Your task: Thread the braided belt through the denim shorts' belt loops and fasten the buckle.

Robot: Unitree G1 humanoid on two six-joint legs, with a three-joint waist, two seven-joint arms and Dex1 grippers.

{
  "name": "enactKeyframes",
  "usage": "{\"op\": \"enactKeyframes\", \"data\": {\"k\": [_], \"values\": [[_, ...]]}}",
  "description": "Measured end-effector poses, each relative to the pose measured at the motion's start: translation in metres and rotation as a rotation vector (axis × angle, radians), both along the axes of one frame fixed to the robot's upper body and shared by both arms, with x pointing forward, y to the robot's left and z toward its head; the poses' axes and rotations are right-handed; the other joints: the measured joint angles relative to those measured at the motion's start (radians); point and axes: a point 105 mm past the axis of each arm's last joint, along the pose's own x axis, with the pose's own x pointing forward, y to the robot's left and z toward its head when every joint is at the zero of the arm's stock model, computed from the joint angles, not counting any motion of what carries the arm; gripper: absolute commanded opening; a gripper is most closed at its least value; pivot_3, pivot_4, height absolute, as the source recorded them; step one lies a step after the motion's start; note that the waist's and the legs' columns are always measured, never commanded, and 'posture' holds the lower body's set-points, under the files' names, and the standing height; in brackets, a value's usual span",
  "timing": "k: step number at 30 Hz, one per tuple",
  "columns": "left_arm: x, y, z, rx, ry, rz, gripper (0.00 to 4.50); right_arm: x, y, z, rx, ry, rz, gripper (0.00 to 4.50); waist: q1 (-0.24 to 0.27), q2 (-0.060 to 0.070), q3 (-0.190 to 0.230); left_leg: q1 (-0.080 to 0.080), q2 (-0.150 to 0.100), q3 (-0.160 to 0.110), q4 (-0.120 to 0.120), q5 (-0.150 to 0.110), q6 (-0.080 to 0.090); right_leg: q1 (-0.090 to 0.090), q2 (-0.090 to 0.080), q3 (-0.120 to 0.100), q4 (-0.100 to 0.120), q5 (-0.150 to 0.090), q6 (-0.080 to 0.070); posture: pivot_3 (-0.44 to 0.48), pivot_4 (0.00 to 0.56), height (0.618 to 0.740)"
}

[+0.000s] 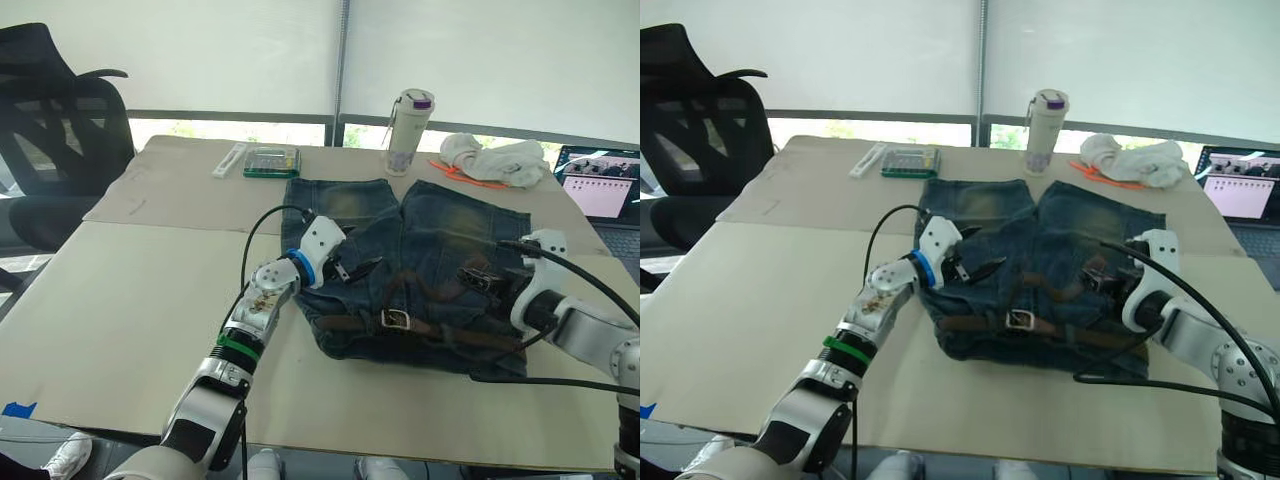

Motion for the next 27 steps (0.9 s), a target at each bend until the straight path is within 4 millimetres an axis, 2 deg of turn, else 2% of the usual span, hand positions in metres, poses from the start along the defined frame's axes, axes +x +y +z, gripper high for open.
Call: {"op": "enactKeyframes", "data": {"k": [3, 6, 10, 15, 23, 24, 27], "values": [[-0.002, -0.002, 0.008, -0.085, 0.023, -0.025, 4.47, -0.005, 0.002, 0.001, -0.021, -0.007, 0.027, 0.00, 0.001, 0.000, 0.000, 0.000, 0.000, 0.000, 0.001, 0.000, 0.000, 0.000, 0.000, 0.000, 0.000, 0.000, 0.000, 0.000, 0.150, 0.737], [-0.006, -0.003, 0.010, -0.088, 0.022, -0.067, 4.47, -0.010, 0.002, -0.003, -0.027, 0.005, 0.037, 0.00, 0.002, 0.000, 0.000, 0.000, 0.000, 0.000, 0.001, 0.000, 0.000, 0.000, 0.000, 0.000, 0.000, 0.000, 0.000, 0.000, 0.150, 0.737], [-0.010, -0.003, 0.002, -0.068, 0.046, -0.099, 4.47, -0.016, -0.010, -0.007, -0.121, 0.034, 0.032, 0.00, 0.003, 0.000, 0.000, 0.000, 0.000, 0.000, 0.001, 0.000, 0.000, 0.000, 0.000, 0.000, 0.000, 0.000, 0.000, 0.000, 0.150, 0.737], [-0.017, -0.010, -0.009, -0.046, 0.099, -0.157, 2.94, -0.022, -0.021, -0.012, -0.201, 0.065, 0.047, 0.00, 0.004, 0.000, 0.000, 0.000, 0.000, 0.000, 0.002, 0.000, 0.000, 0.000, 0.000, 0.000, 0.000, 0.000, 0.000, 0.000, 0.150, 0.737], [-0.032, -0.029, -0.016, -0.015, 0.135, -0.275, 0.22, -0.023, -0.025, -0.012, -0.235, 0.066, 0.067, 0.00, 0.003, 0.000, 0.000, 0.000, 0.000, 0.000, 0.003, 0.000, 0.000, 0.001, 0.000, 0.000, 0.002, 0.000, 0.000, 0.000, 0.150, 0.737], [-0.033, -0.030, -0.018, -0.010, 0.143, -0.289, 0.06, -0.023, -0.025, -0.012, -0.238, 0.066, 0.067, 0.00, 0.003, 0.000, 0.000, 0.000, 0.000, 0.000, 0.003, 0.000, 0.000, 0.001, 0.000, 0.000, 0.002, 0.000, 0.000, 0.000, 0.150, 0.737], [-0.037, -0.033, -0.024, 0.015, 0.162, -0.326, 0.06, -0.022, -0.028, -0.012, -0.250, 0.064, 0.056, 0.00, 0.003, 0.000, 0.000, 0.001, 0.000, 0.000, 0.004, 0.000, 0.000, 0.001, 0.000, 0.000, 0.004, 0.000, 0.000, 0.000, 0.150, 0.737]]}}
